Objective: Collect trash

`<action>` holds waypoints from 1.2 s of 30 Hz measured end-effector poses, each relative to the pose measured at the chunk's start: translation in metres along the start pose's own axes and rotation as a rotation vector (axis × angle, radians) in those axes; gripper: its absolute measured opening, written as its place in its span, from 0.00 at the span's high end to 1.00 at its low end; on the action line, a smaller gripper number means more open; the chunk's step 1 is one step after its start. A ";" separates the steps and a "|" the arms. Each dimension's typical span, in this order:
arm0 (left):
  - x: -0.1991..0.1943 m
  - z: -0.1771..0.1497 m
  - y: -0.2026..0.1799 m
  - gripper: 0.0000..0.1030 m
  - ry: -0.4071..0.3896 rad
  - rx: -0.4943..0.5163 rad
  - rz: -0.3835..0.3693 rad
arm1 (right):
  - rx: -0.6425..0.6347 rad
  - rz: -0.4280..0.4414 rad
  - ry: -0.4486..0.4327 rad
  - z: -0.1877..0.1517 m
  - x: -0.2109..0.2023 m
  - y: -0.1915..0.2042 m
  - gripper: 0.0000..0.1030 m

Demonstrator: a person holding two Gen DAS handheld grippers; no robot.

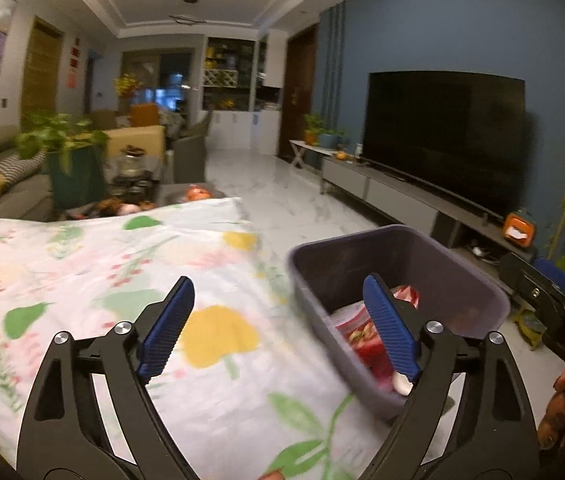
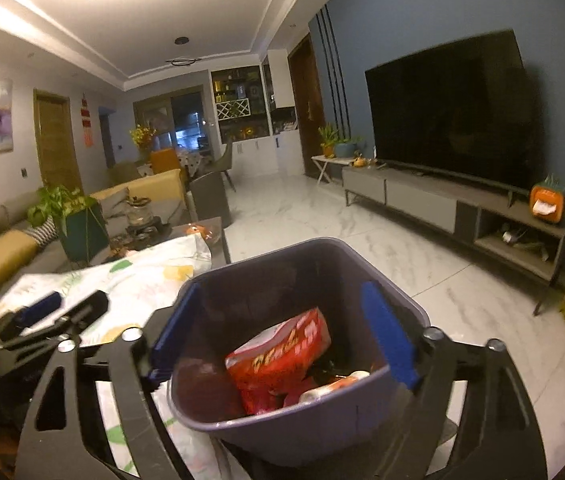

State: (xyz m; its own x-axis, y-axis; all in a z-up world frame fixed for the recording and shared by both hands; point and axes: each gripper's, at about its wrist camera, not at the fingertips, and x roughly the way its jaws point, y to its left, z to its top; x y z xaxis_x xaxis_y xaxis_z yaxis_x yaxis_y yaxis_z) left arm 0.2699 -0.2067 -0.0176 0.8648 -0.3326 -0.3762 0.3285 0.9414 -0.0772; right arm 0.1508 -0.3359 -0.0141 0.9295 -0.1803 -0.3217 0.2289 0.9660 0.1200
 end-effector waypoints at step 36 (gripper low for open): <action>-0.205 -0.072 0.086 0.07 -0.050 -0.006 0.201 | -0.162 -0.074 -0.038 -0.052 -0.154 0.120 0.08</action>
State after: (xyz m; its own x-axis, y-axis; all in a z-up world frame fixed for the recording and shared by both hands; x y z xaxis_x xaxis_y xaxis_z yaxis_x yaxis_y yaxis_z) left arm 0.0935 -0.0535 -0.0138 0.9306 -0.1401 -0.3382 0.1450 0.9894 -0.0110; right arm 0.0204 -0.1822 0.0005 0.9230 -0.2557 -0.2875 0.2503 0.9665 -0.0560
